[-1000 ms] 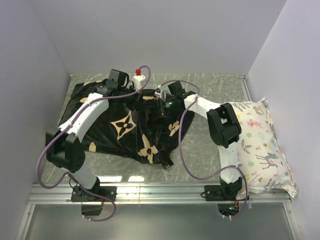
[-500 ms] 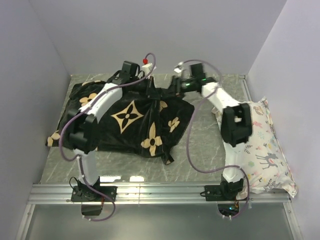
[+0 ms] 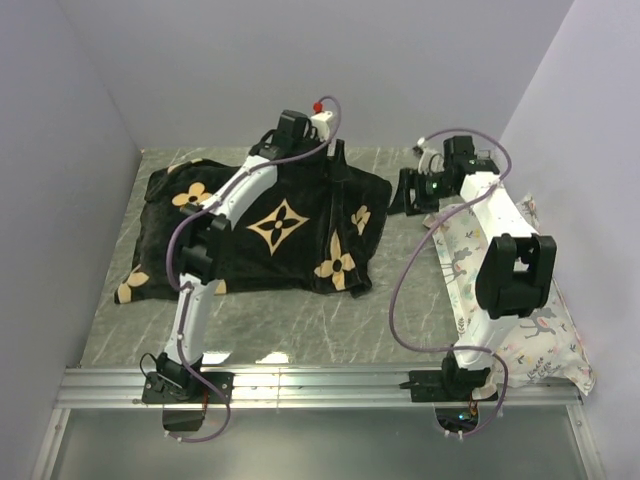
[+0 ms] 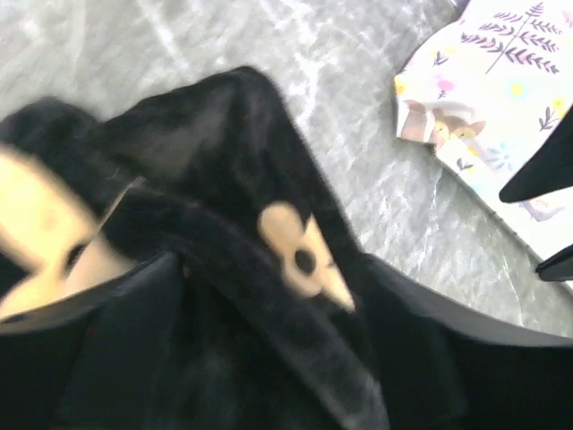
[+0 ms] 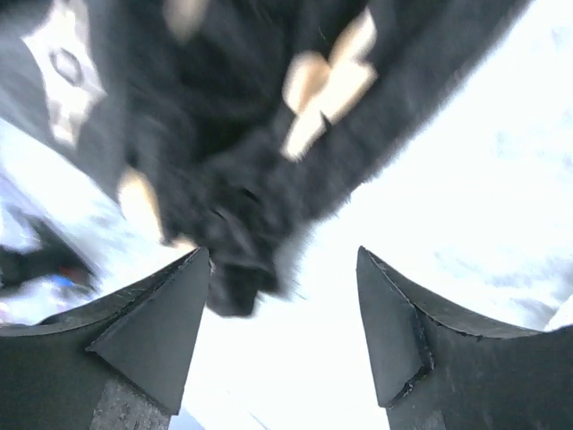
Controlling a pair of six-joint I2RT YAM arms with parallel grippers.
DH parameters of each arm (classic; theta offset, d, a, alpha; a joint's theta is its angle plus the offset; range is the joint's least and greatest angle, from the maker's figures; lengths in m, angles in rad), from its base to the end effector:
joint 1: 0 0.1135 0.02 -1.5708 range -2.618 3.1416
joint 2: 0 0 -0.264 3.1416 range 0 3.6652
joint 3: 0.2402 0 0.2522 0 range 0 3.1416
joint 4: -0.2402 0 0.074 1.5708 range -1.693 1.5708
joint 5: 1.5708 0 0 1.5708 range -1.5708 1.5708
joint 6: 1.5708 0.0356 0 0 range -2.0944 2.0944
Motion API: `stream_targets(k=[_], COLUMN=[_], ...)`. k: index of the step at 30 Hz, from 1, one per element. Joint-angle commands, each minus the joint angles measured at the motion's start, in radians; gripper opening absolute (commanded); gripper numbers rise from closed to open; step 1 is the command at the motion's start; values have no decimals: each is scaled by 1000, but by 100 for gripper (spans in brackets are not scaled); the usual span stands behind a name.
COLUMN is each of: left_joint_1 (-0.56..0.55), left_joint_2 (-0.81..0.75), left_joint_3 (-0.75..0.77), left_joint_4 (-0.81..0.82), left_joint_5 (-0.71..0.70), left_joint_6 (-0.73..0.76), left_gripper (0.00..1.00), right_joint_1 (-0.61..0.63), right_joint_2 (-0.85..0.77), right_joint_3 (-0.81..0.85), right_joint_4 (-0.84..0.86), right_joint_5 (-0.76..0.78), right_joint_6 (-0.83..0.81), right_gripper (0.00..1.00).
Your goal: Put the pillow into the pillowcase
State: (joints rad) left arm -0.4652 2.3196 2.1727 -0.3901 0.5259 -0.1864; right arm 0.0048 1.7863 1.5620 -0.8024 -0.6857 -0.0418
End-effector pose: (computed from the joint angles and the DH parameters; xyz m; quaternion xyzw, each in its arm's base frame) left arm 0.4754 -0.2586 0.2768 0.2439 0.8135 -0.3668 0.3798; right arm 0.3811 0.0244 0.2885 -0.1114 0.9048 0.3191 0.2590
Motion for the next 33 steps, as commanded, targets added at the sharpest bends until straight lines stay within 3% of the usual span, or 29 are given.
stream_targets(k=[1, 2, 3, 5, 6, 8, 9, 11, 14, 16, 20, 26, 29, 30, 31, 32, 33], left_joint_1=[81, 145, 192, 288, 383, 462, 549, 617, 819, 896, 1071, 1146, 1154, 1154, 1155, 1157, 1159], left_joint_2=[-196, -251, -308, -439, -468, -541, -567, -647, -745, -775, -772, -859, -882, -884, -881, -875, -861], left_joint_3=[-51, -118, -246, -330, -352, -358, -388, -448, -624, -671, -752, -969, -1089, -1114, -1136, -1169, -1182], left_joint_4=[-93, -104, -111, -200, -260, -479, -548, -672, -736, -771, -843, -692, -567, -525, -463, -436, -409], left_joint_5=[11, 35, 89, 202, 221, 238, 224, 168, 112, 102, 68, -110, -237, -260, -305, -316, -322], left_joint_6=[91, 91, 87, 102, 175, 299, 414, 520, 668, 767, 895, 1004, 1059, 1068, 1081, 1103, 1110], left_gripper=[88, 97, 99, 99, 99, 99, 100, 99, 99, 99, 99, 99, 99, 99, 99, 99, 99], right_joint_1=[53, 72, 95, 184, 225, 334, 365, 443, 500, 535, 653, 653, 653, 655, 649, 644, 640], right_joint_2=[-118, -140, -165, -243, -273, -373, -404, -459, -456, -443, -406, -206, -156, -140, -124, -122, -126], right_joint_3=[-80, -144, -178, -255, -339, -434, -513, -584, -629, -658, -723, -619, -583, -574, -570, -566, -565], right_joint_4=[-92, -89, -84, -67, -54, 6, 28, 75, 133, 213, 402, 456, 483, 482, 483, 483, 482], right_joint_5=[158, 191, 251, 305, 339, 425, 445, 495, 509, 518, 760, 835, 850, 862, 899, 910, 916], right_joint_6=[-179, -203, -254, -295, -335, -368, -388, -395, -379, -345, -288, -188, -172, -170, -170, -178, -179], right_gripper=[74, 76, 83, 84, 84, 90, 93, 93, 94, 94, 95, 91, 78, 61, 51, 24, 8])
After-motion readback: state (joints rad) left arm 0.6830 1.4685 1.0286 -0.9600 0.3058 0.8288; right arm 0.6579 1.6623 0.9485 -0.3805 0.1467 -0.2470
